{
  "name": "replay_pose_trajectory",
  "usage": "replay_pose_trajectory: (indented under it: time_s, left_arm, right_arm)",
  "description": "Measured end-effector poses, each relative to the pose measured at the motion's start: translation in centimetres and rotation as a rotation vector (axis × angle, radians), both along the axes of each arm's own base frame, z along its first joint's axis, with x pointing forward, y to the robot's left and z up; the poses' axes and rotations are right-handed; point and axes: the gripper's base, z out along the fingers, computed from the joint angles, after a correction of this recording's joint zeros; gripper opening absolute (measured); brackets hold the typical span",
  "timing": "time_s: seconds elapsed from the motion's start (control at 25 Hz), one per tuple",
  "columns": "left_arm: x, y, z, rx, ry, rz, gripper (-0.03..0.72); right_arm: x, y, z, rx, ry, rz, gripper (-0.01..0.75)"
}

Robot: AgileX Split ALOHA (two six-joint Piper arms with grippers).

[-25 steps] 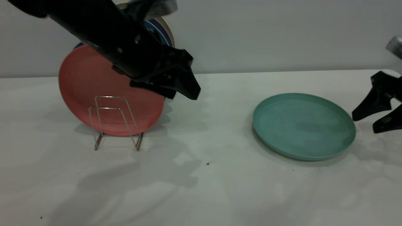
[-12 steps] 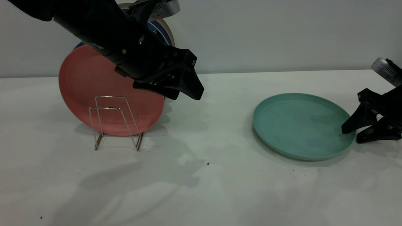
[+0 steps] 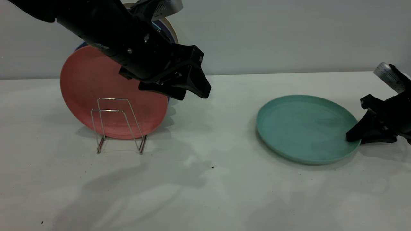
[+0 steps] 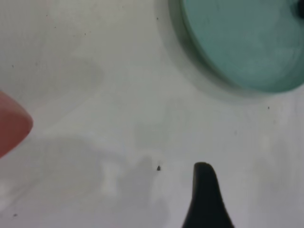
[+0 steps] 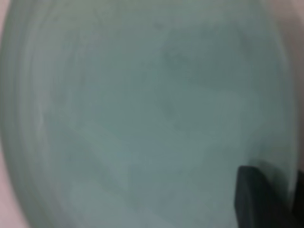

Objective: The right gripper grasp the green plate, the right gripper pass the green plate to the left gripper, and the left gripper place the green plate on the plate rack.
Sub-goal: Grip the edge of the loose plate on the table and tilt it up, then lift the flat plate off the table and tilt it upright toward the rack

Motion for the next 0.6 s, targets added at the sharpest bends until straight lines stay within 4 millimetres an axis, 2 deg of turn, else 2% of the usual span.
replay_pose_trajectory:
  time_s: [0.08,0.32,0.6]
  left_arm:
    - [0.1,-0.1,0.0,-0.021,0.01,0.026,0.539]
    - [0.2,-0.3,0.1,-0.072,0.034,0.077,0.539]
    - [0.3,-0.6,-0.2,-0.085,0.039,0.101,0.539]
  right_arm:
    - [0.0,0.6,0.0,0.025,-0.021,0.038,0.019]
    - [0.3,3.8,0.9,0.136,-0.111,0.165,0.015]
    - [0.4,7.9,3.5,0.167,-0.178,0.309,0.015]
